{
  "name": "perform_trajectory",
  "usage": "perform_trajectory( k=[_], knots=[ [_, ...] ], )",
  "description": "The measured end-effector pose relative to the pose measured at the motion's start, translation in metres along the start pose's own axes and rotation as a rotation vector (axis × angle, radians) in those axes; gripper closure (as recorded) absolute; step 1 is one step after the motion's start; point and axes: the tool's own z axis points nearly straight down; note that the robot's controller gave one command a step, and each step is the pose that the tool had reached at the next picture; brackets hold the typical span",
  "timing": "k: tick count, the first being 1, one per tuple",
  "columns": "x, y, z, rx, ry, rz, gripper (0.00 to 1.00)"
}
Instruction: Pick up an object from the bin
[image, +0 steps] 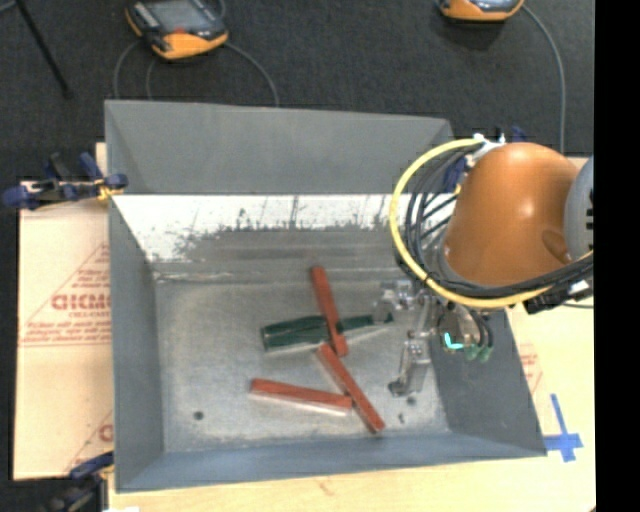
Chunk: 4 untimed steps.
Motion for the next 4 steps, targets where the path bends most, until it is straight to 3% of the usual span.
perform_trajectory(
  k=[1,2,3,4],
  knots=[
    [-0.001,0.000,-0.003,0.000,-0.006,0.000,0.00],
    [-0.030,0.029,0.071,-0.001,-0.013,0.063,0.00],
    [-0.059,0.067,0.082,0.000,-0.009,-0.026,0.00],
    [0.002,0.065,0.093,0.000,0.000,0.061,0.00]
  ],
)
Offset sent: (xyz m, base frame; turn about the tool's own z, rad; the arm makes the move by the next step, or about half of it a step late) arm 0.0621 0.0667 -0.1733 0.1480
